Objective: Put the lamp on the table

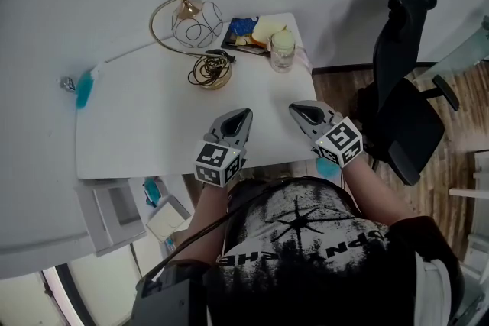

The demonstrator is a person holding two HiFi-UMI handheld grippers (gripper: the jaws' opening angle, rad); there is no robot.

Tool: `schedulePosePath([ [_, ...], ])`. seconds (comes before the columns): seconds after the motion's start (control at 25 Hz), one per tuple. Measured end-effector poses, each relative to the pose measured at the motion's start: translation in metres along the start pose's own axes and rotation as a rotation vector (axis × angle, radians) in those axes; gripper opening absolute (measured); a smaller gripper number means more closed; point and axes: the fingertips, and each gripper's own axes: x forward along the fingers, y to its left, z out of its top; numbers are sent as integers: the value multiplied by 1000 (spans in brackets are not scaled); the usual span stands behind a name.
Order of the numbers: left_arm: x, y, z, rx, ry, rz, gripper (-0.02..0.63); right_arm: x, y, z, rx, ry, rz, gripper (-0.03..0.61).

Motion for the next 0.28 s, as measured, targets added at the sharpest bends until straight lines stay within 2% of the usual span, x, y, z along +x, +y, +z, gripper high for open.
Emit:
schedulePosePath([
  [0.28,0,-3,-1,-6,6,-3,14,-2,0,-3,7,5,9,18],
])
